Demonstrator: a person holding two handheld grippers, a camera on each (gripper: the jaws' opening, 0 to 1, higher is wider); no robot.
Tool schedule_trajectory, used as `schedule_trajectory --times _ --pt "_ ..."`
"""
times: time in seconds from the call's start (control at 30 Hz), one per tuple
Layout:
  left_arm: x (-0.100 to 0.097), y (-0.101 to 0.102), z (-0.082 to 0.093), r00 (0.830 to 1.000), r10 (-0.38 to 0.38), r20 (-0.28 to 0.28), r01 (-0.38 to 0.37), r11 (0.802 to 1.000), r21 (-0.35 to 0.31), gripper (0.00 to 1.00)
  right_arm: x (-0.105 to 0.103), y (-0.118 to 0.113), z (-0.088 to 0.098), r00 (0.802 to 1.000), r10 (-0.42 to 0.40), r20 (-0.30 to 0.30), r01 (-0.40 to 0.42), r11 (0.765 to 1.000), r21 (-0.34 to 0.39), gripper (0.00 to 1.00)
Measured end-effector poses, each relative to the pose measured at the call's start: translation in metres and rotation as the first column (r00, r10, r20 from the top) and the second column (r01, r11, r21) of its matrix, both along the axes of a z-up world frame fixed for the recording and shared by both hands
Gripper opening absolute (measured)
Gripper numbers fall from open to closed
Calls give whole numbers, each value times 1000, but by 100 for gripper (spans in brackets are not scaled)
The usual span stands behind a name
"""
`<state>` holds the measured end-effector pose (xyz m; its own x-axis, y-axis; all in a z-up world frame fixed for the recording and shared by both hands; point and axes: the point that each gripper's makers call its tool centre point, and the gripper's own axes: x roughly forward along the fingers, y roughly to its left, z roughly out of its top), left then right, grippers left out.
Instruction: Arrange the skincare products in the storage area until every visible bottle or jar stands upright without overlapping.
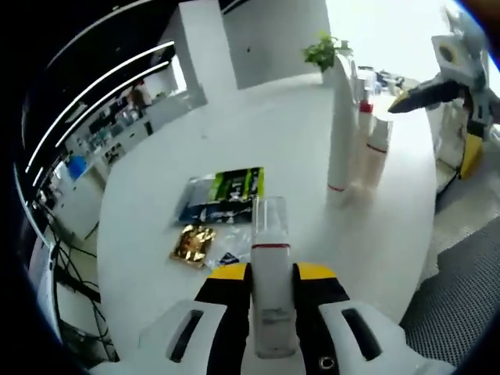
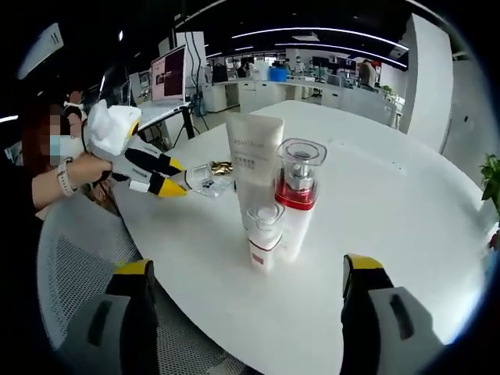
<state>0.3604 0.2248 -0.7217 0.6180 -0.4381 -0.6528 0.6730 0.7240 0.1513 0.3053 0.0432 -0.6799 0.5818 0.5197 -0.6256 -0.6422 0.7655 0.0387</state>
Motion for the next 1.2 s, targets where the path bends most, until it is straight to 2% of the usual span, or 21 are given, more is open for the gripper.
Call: schedule_trajectory --times 0.07,0.23,0.3,0.37,0.53,0.73,0.87,0.9,0.97,1.1,1.2 --pt "-1 -3 5 1000 -10 22 11 1000 -13 17 -1 2 0 1000 3 -9 -3 1000 17 99" --pt "-5 -8 11 999 -15 29 17 998 -58 17 -1 4 2 1000 1 -6 -1 999 33 96" --pt "-7 -13 15 999 -22 30 24 995 -96 17 -1 5 3 1000 2 -7 -2 999 40 95" --pt "-11 -18 17 999 -28 23 31 992 -123 17 -2 6 2 1000 2 -18 -1 999 48 90" --pt "-17 -21 17 998 -52 36 56 993 -108 17 -3 8 8 1000 -13 -22 15 992 129 82" --pt "-20 -31 27 997 -61 38 67 979 -195 17 -5 13 7 1000 -2 -26 6 988 153 74" --pt "-22 -36 32 997 -68 39 76 969 -236 17 -4 21 11 1000 -1 -20 6 972 233 65" --pt "-23 -36 32 997 -69 38 76 967 -243 17 -4 25 13 1000 1 -26 6 962 274 63" --pt "-24 -37 33 996 -76 45 85 965 -247 17 -4 28 12 999 -3 -33 13 954 301 61" --pt "-28 -41 36 996 -81 34 87 953 -290 17 -6 35 4 999 26 -38 -14 960 279 53" --pt "-33 -47 39 994 -107 35 112 944 -311 17 -6 42 -1 997 32 -65 -9 947 321 51"
